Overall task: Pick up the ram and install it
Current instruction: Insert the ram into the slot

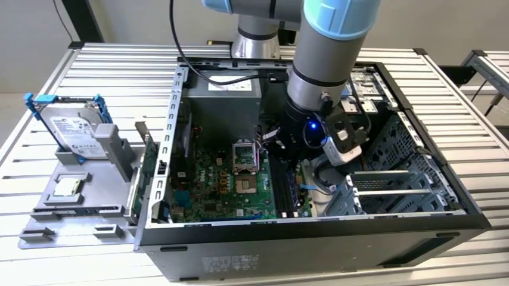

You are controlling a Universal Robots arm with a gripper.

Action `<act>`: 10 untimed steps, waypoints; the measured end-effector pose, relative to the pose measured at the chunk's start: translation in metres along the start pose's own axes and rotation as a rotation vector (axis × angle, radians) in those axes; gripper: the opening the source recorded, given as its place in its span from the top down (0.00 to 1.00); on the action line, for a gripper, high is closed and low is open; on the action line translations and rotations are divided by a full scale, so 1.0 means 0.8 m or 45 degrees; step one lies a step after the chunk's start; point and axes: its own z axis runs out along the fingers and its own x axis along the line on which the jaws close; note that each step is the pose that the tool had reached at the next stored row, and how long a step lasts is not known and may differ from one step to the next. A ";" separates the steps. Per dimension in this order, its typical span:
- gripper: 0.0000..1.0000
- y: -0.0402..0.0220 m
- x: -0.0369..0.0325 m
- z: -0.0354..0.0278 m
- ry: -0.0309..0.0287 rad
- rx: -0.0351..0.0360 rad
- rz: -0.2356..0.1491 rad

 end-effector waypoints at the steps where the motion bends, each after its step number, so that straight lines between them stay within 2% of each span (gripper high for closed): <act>1: 1.00 0.0000 0.0000 0.0006 -0.0001 -0.0004 0.000; 6: 1.00 0.0000 0.0000 0.0007 0.0001 0.0001 0.000; 10: 1.00 0.0002 -0.0001 0.0071 0.0001 0.0001 0.000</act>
